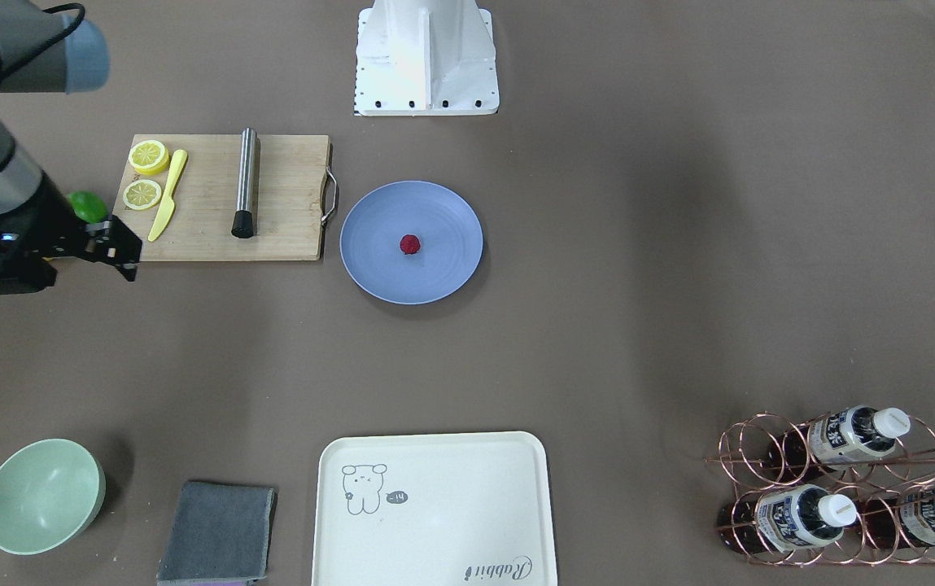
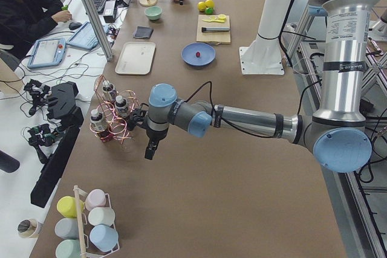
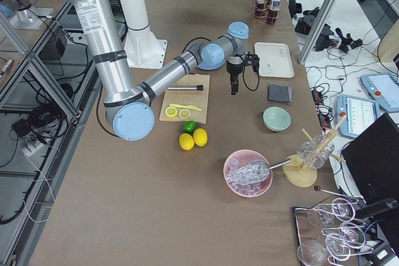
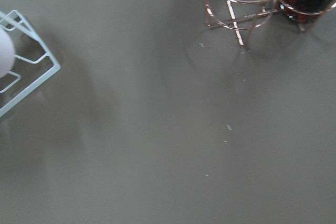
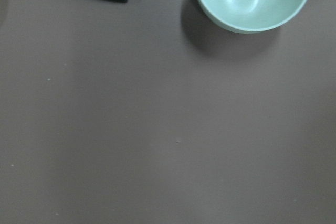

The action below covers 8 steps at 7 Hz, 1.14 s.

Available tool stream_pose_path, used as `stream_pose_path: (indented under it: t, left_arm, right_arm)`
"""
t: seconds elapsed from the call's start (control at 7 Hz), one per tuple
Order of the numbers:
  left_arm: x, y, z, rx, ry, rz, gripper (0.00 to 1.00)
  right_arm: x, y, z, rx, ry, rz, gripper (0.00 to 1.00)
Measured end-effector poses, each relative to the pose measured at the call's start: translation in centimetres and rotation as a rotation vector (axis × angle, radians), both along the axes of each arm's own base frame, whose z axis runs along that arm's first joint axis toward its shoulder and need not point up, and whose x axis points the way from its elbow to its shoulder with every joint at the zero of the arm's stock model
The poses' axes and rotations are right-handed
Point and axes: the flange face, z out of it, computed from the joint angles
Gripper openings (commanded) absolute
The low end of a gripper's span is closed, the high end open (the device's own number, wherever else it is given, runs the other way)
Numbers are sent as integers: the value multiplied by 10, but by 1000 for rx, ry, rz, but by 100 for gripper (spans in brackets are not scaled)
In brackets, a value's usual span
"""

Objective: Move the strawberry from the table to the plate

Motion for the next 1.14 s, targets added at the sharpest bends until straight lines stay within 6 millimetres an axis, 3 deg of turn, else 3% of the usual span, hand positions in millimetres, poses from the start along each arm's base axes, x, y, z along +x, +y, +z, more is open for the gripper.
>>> stream_pose_path:
  t: [0.29, 0.57, 0.86, 1.14]
  left_arm:
    - [-18, 5, 16, -41, 41, -17, 98]
    - [-28, 9, 30, -65, 71, -15, 98]
    - [-39, 7, 48, -61, 63, 9, 98]
    - [-43, 6, 58, -69, 61, 13, 98]
  right_arm:
    - [90, 0, 64, -24, -2, -3, 100]
    - [165, 18, 130, -40, 17, -11, 100]
    - [216, 34, 183, -66, 30, -7, 100]
    - [251, 41, 214, -85, 0, 6, 100]
